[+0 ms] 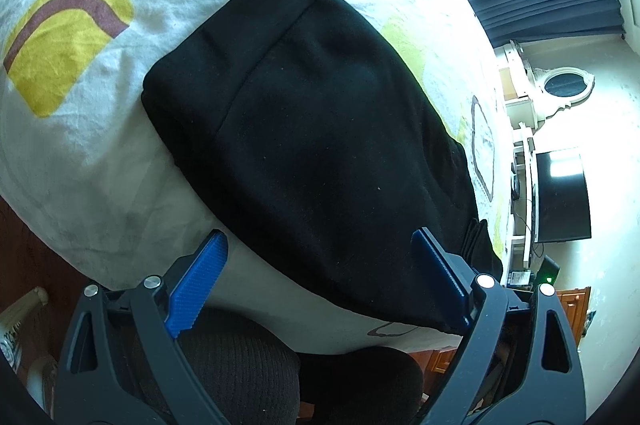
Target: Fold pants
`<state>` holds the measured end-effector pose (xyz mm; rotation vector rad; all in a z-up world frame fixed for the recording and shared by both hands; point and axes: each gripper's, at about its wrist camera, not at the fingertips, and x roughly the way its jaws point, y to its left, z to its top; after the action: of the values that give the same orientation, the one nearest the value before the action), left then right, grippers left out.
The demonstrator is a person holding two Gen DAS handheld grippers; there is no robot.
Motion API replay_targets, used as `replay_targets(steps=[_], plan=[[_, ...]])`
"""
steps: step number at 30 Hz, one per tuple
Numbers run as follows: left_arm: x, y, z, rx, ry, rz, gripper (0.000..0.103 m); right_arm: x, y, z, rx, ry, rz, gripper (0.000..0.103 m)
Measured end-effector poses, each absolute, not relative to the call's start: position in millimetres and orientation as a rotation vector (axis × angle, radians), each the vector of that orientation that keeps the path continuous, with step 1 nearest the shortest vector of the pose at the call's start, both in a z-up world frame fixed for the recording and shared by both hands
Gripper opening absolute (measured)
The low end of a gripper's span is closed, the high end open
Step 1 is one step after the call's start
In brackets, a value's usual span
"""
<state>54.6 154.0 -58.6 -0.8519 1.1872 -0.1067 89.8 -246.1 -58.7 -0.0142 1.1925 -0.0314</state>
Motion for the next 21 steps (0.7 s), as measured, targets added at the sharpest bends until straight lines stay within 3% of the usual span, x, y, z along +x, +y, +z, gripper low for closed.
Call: replay_targets(steps=[2,8,10,15,18,21], plan=[[54.3,155.9,-62.8,-0.879,1.198,-0.101,0.093,89.6,-254.6,-52.3,0.069,1.194,0.005,0.016],[53.5,160.3,-68.8,-0.934,1.203,-0.089,0.093,86.7,-258.1,-47.3,0.234,1.175,0.097,0.015],[53.7,159.8,-68.3,-0.927,1.200,-0.084,0.093,85.0,-248.5,-43.9,0.280,1.164,0.168,0.008],[53.6,160.4,-68.1,-0.915,1.204,-0.087,0.093,87.6,-210.6,-39.7,0.206,1.136,0.222,0.008],[52.3,160.0,-68.6,-0.924,1.206,-0.084,0.093,87.8,-222.5,-38.2,0.364,1.106,0.304,0.009],[53.9,158.0,-67.7,-0.917,1.206,-0.096,0.093,81.7,-251.9,-32.3,0.491,1.071,0.325,0.017]])
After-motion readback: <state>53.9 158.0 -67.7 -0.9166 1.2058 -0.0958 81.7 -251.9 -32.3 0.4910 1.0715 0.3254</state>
